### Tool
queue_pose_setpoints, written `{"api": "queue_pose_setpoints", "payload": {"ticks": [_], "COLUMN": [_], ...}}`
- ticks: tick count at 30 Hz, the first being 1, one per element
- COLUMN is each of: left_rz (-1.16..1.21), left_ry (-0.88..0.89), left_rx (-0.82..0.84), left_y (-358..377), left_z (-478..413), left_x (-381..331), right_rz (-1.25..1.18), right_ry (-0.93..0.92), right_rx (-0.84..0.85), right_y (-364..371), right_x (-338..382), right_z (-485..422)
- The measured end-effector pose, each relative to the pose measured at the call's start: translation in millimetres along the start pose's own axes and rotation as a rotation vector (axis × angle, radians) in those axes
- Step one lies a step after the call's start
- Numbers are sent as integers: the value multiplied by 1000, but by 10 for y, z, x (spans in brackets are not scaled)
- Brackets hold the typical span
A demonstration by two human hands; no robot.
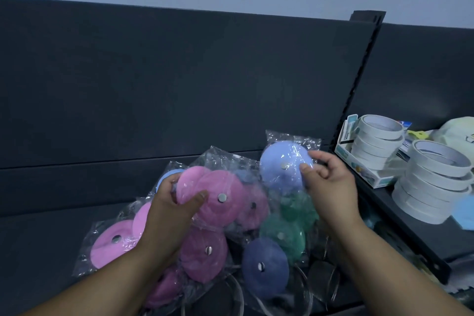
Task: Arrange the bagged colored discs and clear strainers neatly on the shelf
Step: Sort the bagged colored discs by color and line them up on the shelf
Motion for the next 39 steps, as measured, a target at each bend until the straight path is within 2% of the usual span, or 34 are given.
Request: {"api": "queue_pose_setpoints", "payload": {"ticks": [4, 7, 10, 14, 18, 20, 22, 29, 36, 39], "left_rz": [59, 84, 119, 136, 164, 237, 337, 536, 527, 575], "left_ry": [-1, 3, -8, -64, -106, -154, -200, -257, -308, -334], "left_rx": [-85, -207, -347, -493, -561, -549, -537, -510, -589, -566], "left_y": [-156, -427, -763, -1220, -1640, -1809, -1991, -3094, -4548, -5019], "left_z": [-21, 24, 189, 502, 792, 936, 1073, 1781, 2765, 3026], "left_x": [-38, -76, -89, -34, 43, 128, 214, 427, 632, 644], "right_rz": [-152, -294, -447, -586, -690, -684, -655, -421, -301, -295], "right_ry": [-47, 5, 157, 424, 631, 705, 734, 638, 634, 614], "right_rx": [10, 53, 176, 438, 606, 616, 546, 471, 680, 756], "right_y": [123, 407, 895, 1664, 2277, 2486, 2587, 3132, 4108, 4462], "right_x": [270, 319, 241, 103, 18, -43, -120, -188, -50, 29], "right_z": [-25, -21, 67, 414, 919, 1200, 1431, 2649, 4371, 4906]}}
Point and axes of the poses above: each hand's wrist, its own z-axis away from the middle knuckle, its own y-axis out of the palm, x = y × z, the point moved 10 cm from there along -z, towards the middle knuckle, and after that the axes turned 7 degrees about -z, right-handed, at the moved point
